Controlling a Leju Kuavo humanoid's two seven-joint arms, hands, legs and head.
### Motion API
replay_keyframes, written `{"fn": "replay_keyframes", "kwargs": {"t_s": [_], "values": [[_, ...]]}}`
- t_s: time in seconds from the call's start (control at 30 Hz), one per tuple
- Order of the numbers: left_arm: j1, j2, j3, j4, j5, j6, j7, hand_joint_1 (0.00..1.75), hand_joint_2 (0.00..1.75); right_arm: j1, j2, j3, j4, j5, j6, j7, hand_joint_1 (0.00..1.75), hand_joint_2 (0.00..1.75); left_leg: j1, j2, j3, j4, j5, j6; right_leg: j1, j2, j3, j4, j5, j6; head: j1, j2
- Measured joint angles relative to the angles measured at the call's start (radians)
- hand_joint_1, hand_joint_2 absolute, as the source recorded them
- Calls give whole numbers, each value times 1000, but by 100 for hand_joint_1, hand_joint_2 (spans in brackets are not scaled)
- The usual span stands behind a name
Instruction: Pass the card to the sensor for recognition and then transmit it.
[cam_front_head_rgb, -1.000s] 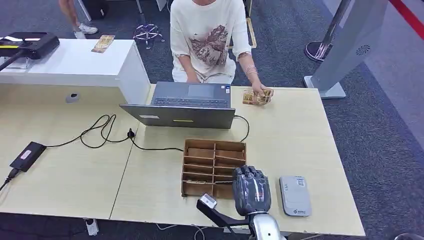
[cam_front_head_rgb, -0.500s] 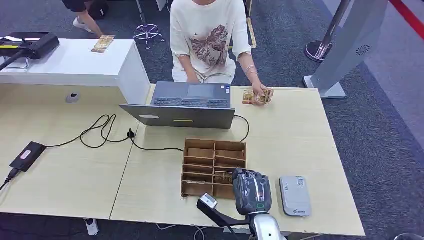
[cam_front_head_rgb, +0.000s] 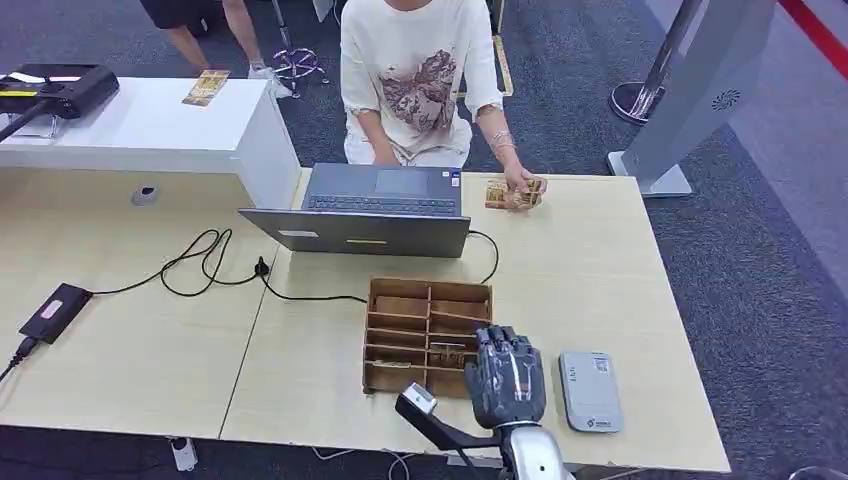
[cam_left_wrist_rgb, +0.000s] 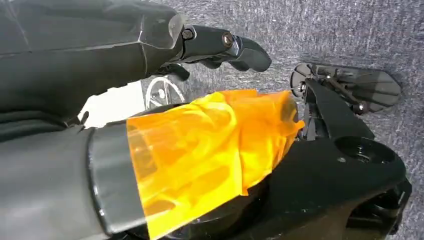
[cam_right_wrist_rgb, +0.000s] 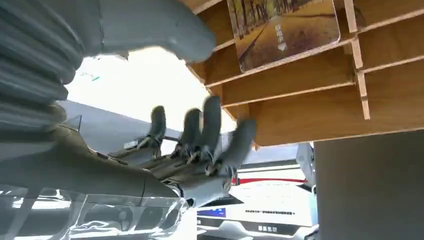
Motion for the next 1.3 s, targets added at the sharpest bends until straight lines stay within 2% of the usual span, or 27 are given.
{"fn": "replay_keyframes", "kwargs": {"t_s": [0.13, 0.23, 0.37, 0.4, 0.5, 0.7, 1.3], "values": [[0, 0, 0, 0, 0, 0, 0, 0, 0, 0, 2, -1, 0, 0, 0, -4, 35, 175, 0, 0, 0, 0, 0, 0, 0, 0, 0, 0, 0, 0, 0, 0], [0, 0, 0, 0, 0, 0, 0, 0, 0, 0, 2, -1, 0, 0, 0, -4, 75, 175, 0, 0, 0, 0, 0, 0, 0, 0, 0, 0, 0, 0, 0, 0], [0, 0, 0, 0, 0, 0, 0, 0, 0, 0, 3, -1, 0, 1, 1, -7, 75, 175, 0, 0, 0, 0, 0, 0, 0, 0, 0, 0, 0, 0, 0, 0], [0, 0, 0, 0, 0, 0, 0, 0, 0, 0, 3, -1, 0, 1, 1, -7, 63, 175, 0, 0, 0, 0, 0, 0, 0, 0, 0, 0, 0, 0, 0, 0], [0, -1, 0, 0, 0, 0, 0, 0, 0, 0, 4, -1, 1, 1, 1, -8, 58, 175, 0, 0, 0, 0, 0, 0, 0, 0, 0, 0, 0, 0, 0, 0], [0, -2, 0, 0, 0, 0, 0, 0, 0, -4, 5, 6, 12, 1, 3, -11, 65, 175, 0, 0, 0, 0, 0, 0, 0, 0, 0, 0, 0, 0, 0, 0], [-2, -4, 0, 0, 3, -4, 0, 0, 0, -34, 6, 36, 56, 1, 8, -12, 68, 175, 0, 0, 0, 0, 0, 0, 0, 0, 0, 0, 0, 0, 0, 0]]}}
